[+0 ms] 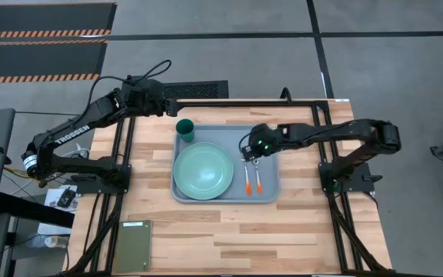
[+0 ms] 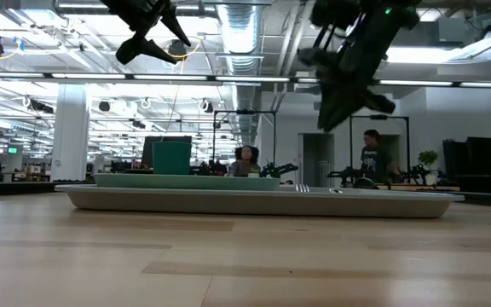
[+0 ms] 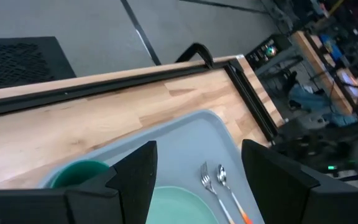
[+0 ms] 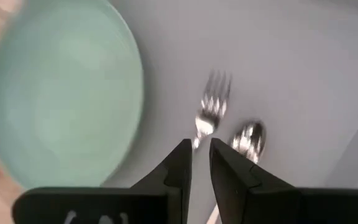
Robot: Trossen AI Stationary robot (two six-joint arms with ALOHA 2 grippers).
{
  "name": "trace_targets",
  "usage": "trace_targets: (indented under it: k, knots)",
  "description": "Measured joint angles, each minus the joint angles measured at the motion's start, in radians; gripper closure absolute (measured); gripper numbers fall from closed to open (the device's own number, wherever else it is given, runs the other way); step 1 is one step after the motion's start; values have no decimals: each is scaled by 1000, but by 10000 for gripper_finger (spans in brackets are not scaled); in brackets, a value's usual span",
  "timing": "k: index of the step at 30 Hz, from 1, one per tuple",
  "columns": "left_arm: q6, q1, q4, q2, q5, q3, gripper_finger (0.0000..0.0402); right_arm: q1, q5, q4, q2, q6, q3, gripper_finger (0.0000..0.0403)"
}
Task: Pick and place plate/cup/fork/spoon on tray
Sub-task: Return to Home Position
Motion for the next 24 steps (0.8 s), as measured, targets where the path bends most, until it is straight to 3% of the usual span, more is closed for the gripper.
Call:
trace_targets:
  k: [13, 19, 24]
  knots:
    - [-129, -47, 2, 2, -187, 0, 181, -165, -6, -5, -307, -333, 0, 321]
    - [-197, -84, 4, 2, -276, 0, 181, -294, -173, 4, -418, -492, 0, 321]
    - [-250, -137, 5, 2, -290, 0, 181, -426, -382, 123, -487, -634, 0, 321]
